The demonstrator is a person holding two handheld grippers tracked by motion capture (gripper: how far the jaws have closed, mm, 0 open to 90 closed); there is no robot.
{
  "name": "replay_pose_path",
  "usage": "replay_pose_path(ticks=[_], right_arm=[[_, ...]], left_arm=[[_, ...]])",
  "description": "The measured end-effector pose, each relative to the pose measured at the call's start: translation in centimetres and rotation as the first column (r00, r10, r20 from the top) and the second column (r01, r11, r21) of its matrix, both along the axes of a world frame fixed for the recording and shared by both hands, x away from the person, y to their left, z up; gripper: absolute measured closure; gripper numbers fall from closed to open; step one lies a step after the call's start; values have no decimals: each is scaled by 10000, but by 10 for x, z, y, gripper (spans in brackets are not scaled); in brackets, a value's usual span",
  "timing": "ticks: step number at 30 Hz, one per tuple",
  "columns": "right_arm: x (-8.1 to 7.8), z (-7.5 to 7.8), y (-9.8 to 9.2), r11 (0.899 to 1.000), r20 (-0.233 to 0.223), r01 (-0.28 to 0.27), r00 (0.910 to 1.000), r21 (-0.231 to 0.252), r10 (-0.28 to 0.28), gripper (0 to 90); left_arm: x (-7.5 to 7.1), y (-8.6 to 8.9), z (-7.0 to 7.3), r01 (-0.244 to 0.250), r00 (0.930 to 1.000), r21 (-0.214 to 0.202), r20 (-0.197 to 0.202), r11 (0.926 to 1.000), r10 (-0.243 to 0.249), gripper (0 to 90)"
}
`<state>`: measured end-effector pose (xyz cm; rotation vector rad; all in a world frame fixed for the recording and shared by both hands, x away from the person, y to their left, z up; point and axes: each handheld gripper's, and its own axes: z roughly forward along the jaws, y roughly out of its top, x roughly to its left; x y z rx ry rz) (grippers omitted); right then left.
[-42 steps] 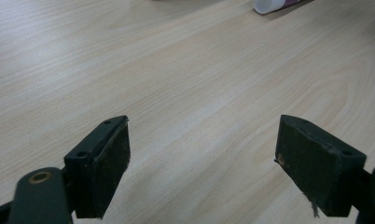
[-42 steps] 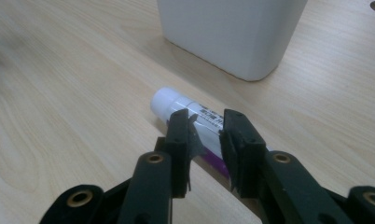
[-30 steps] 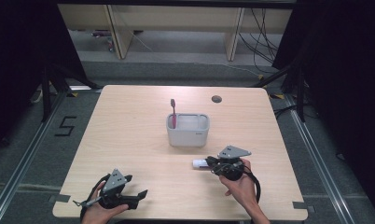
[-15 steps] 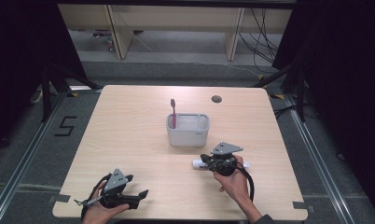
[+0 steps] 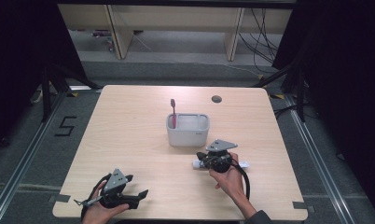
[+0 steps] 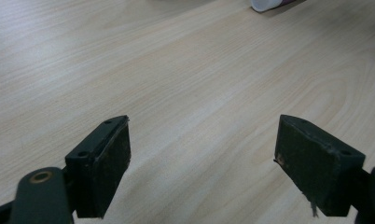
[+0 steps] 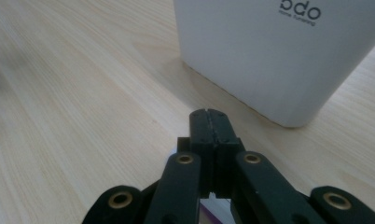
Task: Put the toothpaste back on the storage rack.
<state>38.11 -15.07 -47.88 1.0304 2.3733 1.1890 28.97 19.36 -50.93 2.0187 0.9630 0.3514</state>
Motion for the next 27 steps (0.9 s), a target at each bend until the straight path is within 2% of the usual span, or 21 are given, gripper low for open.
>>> replay_pose_path(ticks=[1,3,4,5,8,9,10,13,14,15,18,19,24,27], right_arm=[[0,-1,2,9999,-47,95,9999,36,-94,900],[4,-2,4,9998,138,-98,9999,-196,101,900],[3,-2,6,9998,-59,2,10000,-197,-3,900],[6,-4,7,9995,152,-84,9998,-308,89,900],[7,-5,11,9989,-130,-53,9999,-464,47,900],[9,-6,11,9986,31,-83,10000,-513,85,900],[9,-7,12,9988,-21,26,10000,-497,-27,900],[9,-8,15,9980,-397,-77,9992,-621,52,900],[9,-9,17,9979,-463,73,9989,-650,-104,900],[10,-9,17,9975,-484,-30,9988,-712,-4,900],[13,-11,17,9953,-99,-274,9996,-931,266,900],[11,-11,18,9958,-450,-95,9990,-909,55,900],[14,-13,17,9953,-603,57,9981,-964,-116,900],[15,-13,17,9955,-671,89,9976,-948,-153,900]], left_arm=[[0,0,0,2,10000,64,-82,10000,-2,177],[-1,-3,-1,-134,9999,-185,-54,9997,133,178],[-1,-3,0,-78,10000,-53,-4,10000,78,179],[-1,-1,1,76,10000,205,-30,9998,-75,179],[-1,-1,0,106,9999,174,-15,9998,-106,180],[-1,-2,0,-25,10000,134,-24,9999,25,180],[-1,-2,-1,-77,10000,-67,-6,9999,77,180],[-1,-2,0,-108,9999,59,-7,9999,108,180],[-1,-1,1,46,10000,200,1,9998,-46,181],[0,-1,0,91,9999,145,45,9999,-92,181],[-1,-3,0,38,10000,17,39,10000,-38,181],[0,-3,-1,40,10000,-25,72,10000,-40,181],[0,-4,-1,6,10000,-122,56,9999,-5,182],[0,-2,-1,158,9999,131,14,9998,-159,182]])
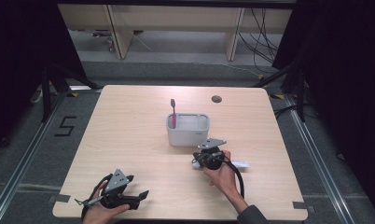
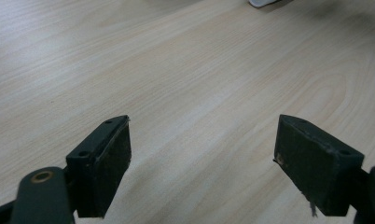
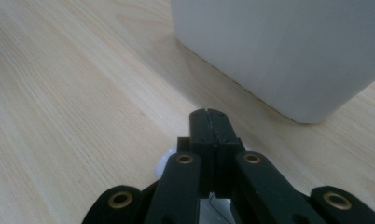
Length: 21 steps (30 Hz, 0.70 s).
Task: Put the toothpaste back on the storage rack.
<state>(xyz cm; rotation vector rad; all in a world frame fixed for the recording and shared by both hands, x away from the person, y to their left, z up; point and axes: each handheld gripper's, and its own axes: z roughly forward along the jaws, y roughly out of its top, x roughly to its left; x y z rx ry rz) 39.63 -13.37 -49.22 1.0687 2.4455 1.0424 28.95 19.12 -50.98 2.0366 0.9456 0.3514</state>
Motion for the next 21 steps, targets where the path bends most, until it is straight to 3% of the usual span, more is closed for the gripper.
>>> replay_pose_path(ticks=[3,8,9,12,13,14,17,19,20,21], right_arm=[[-4,1,2,9999,-166,-101,9998,-75,100,900],[-14,1,2,9973,-76,-699,9975,-244,697,900],[-18,0,3,9979,-111,-635,9979,-83,634,900],[-28,2,-1,9945,-318,-1021,9943,-228,1014,900],[-29,1,-2,9914,39,-1279,9918,-270,1281,900],[-34,2,-3,9936,-275,-1091,9937,-287,1083,900],[-41,3,-8,9868,-306,-1576,9872,-380,1565,900],[-47,2,-10,9895,-485,-1403,9892,-352,1385,900],[-47,0,-11,9875,-250,-1550,9877,-279,1544,900],[-50,0,-12,9869,-444,-1563,9870,-400,1545,900]], left_arm=[[0,-1,-1,-116,9999,-192,21,9997,116,182],[-1,-2,-1,-127,9999,-113,-35,9999,127,183],[0,0,0,36,10000,20,-18,10000,-36,186],[-1,-1,-1,-100,9999,-152,-46,9998,99,188],[-1,-2,-1,-112,9999,-160,-19,9998,111,188],[-1,-2,-1,-115,9999,-159,-17,9998,114,189],[-1,-2,-1,-96,10000,-179,6,9998,96,191],[-1,-2,-1,-97,10000,-161,-9,9998,97,190],[-1,-2,-1,-100,9999,-140,-16,9999,100,190],[-1,-2,-1,-93,10000,-161,3,9998,93,190]])
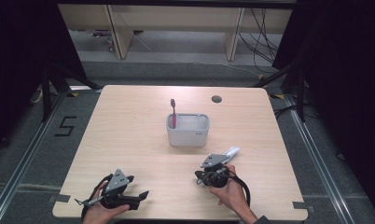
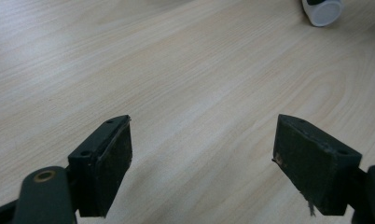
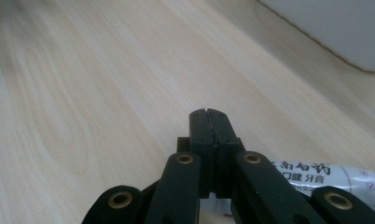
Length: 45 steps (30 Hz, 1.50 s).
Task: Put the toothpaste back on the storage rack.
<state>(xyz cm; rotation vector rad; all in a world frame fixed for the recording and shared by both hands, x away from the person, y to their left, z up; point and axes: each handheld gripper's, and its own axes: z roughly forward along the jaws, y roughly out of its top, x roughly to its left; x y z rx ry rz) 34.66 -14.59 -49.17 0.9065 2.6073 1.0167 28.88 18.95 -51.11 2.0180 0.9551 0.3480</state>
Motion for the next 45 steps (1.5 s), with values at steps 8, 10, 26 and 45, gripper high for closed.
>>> replay_pose_path(ticks=[8,10,26,45], right_arm=[[-18,-1,-10,9998,-141,-213,9997,-7,213,900],[-21,-1,-13,10000,-187,-10,9998,82,11,900],[-33,0,-59,9983,-398,548,9977,-202,-555,900],[-37,6,-109,9797,-66,2000,9798,-113,-2001,900]], left_arm=[[0,1,1,186,9998,240,-42,9995,-185,191],[0,1,1,174,9998,287,-87,9994,-171,190],[0,1,2,224,9997,286,-75,9993,-222,195],[0,-2,0,116,9999,101,-122,9999,-114,196]])
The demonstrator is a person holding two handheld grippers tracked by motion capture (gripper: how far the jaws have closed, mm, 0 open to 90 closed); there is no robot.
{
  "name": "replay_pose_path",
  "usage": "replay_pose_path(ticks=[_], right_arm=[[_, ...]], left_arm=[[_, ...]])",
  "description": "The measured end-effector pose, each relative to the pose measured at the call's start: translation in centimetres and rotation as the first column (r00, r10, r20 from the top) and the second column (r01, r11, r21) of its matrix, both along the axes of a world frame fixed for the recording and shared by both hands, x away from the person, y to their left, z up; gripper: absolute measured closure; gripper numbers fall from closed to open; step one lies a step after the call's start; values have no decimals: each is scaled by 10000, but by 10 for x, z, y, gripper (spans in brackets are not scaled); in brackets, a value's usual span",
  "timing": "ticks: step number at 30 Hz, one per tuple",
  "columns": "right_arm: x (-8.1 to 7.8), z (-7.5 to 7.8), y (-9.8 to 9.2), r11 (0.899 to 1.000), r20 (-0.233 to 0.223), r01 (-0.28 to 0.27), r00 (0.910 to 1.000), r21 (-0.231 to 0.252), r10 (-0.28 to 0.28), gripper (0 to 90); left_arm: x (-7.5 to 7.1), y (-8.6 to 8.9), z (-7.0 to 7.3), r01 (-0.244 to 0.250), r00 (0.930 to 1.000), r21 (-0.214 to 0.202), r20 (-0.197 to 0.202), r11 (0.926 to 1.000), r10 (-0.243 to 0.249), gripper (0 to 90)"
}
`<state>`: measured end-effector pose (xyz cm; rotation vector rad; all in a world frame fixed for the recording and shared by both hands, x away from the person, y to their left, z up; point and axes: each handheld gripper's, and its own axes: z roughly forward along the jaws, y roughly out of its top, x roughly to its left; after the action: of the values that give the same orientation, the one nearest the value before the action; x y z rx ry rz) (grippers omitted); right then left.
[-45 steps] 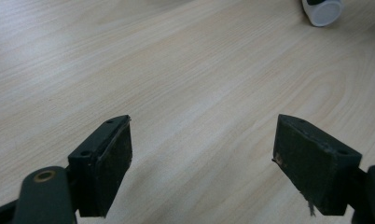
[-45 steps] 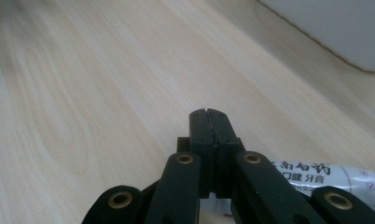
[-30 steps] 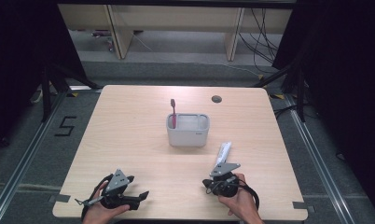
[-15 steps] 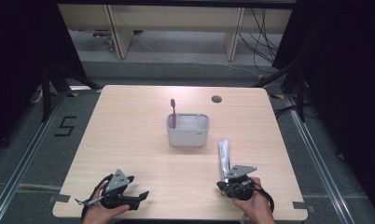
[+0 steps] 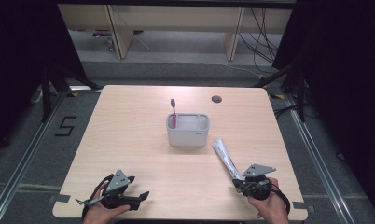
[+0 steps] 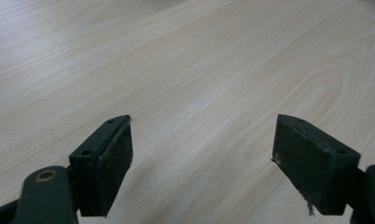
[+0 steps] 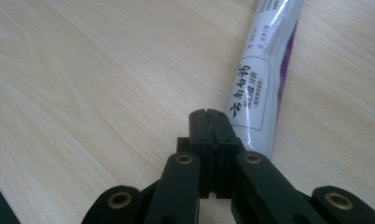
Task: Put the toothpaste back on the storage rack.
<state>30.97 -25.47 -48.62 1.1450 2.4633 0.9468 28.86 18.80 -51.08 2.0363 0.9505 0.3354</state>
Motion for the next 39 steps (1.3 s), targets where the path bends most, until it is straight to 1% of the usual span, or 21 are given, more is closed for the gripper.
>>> replay_pose_path(ticks=[1,2,4,5,8,9,10,11,12,14,16,21,22,24,28,30,32,36,37,38,39], right_arm=[[0,1,-1,9999,-127,31,9999,-120,-32,900],[1,2,-3,9997,-55,-101,9999,-204,100,900],[0,1,-2,10000,88,-46,10000,-25,46,900],[-1,7,-1,10000,-77,-28,10000,15,28,897],[0,13,0,10000,3,-15,10000,-73,15,890],[0,15,2,9998,-33,196,9998,-14,-196,882],[3,17,1,9996,139,21,9999,-276,-17,875],[8,20,4,9976,449,44,9990,-695,-13,844],[8,20,4,9976,449,44,9990,-695,-13,844],[12,23,5,9962,585,29,9983,-872,22,801],[17,25,7,9947,585,6,9983,-1029,54,754],[30,28,13,9896,333,157,9994,-1432,-111,639],[33,27,14,9885,419,226,9990,-1496,-164,623],[38,28,15,9854,170,274,9995,-1680,-249,590],[46,26,19,9818,-20,239,9997,-1885,-247,565],[50,24,20,9792,-104,4,9999,-2031,-26,553],[52,23,22,9783,-291,77,9995,-2070,-140,551],[56,20,25,9770,-273,61,9996,-2131,-122,551],[58,20,27,9759,-404,-57,9992,-2183,-33,548],[58,20,27,9759,-404,-57,9992,-2183,-33,548],[60,20,30,9737,-551,-15,9984,-2279,-113,548]], left_arm=[[0,0,0,17,10000,33,-20,10000,-17,195],[0,0,0,25,10000,31,-33,10000,-25,195],[0,0,0,18,10000,31,-32,10000,-18,195],[0,0,0,16,10000,35,-28,10000,-16,195],[0,0,-1,-23,10000,-52,-7,10000,23,195],[0,0,-1,-16,10000,-35,-15,10000,16,195],[0,0,0,-17,10000,-11,-34,10000,17,195],[0,0,-1,-12,10000,-32,-8,10000,12,195],[1,0,0,36,10000,27,16,10000,-36,195],[1,0,-1,-22,10000,-97,45,10000,23,194],[1,0,-1,-54,10000,-84,-2,9999,54,194],[1,0,0,-50,10000,-63,4,10000,50,194],[1,0,0,-46,10000,-67,-1,10000,46,194],[1,0,0,-47,10000,-72,0,10000,47,194],[1,0,0,-43,10000,-70,4,10000,43,194],[1,0,-1,-36,10000,-57,-18,10000,36,194],[1,0,0,-34,10000,-42,-6,10000,34,193],[1,0,0,-43,10000,-66,-26,10000,43,193],[1,0,-1,-14,10000,-44,-42,10000,14,193],[1,0,-1,-8,10000,-42,-31,10000,8,193],[1,0,-1,-1,10000,-57,4,10000,1,193]])
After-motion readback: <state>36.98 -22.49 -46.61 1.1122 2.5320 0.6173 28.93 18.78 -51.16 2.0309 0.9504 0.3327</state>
